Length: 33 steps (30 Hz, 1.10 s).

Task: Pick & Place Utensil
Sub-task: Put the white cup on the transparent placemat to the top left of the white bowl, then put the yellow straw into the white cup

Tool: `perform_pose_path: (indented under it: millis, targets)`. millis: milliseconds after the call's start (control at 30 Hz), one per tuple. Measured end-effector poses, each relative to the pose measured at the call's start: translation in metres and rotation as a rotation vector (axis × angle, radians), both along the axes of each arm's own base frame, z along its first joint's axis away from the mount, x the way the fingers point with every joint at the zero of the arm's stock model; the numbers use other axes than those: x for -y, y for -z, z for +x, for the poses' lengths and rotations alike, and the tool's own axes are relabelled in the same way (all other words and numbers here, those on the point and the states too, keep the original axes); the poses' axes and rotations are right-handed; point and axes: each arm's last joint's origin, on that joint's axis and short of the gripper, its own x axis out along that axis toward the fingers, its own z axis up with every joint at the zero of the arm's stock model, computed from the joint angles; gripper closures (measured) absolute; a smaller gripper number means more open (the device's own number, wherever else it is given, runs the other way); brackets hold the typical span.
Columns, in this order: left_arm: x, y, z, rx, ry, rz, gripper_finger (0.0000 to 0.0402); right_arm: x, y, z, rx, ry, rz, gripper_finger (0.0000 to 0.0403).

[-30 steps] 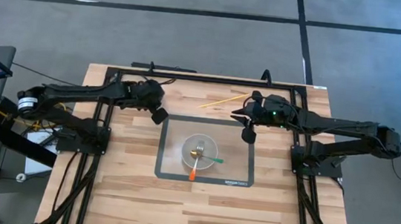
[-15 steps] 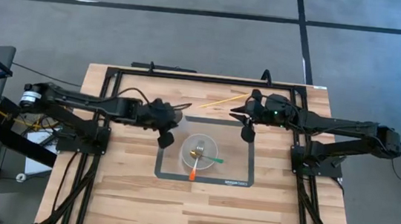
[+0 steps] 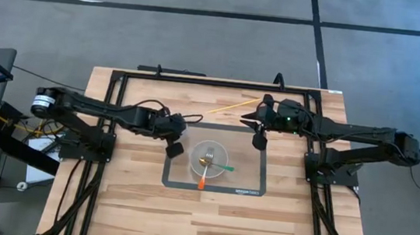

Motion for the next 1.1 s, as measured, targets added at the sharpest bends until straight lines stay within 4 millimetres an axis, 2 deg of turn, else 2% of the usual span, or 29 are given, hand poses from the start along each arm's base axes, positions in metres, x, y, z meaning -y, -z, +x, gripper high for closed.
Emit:
perform_pose_path:
  millis: [200, 667, 867, 1100]
  targets:
    - [0.000, 0.004, 0.007, 0.027, 0.000, 0.000, 0.0376, 0.000, 0.000, 0.000, 0.000, 0.000, 0.000, 0.0339]
    - [0.000, -0.017, -0.001, 0.127, -0.003, 0.003, 0.0318, -0.001, 0.003, 0.000, -0.020, 0.013, 0.044, 0.0340]
    - [-0.001, -0.048, -0.007, 0.342, -0.003, 0.003, 0.0316, -0.001, 0.003, -0.001, -0.028, 0.017, 0.036, 0.0339]
    - [-0.002, -0.090, -0.029, 0.547, 0.054, 0.086, 0.0316, 0.009, 0.004, 0.001, -0.026, 0.075, -0.022, 0.0332]
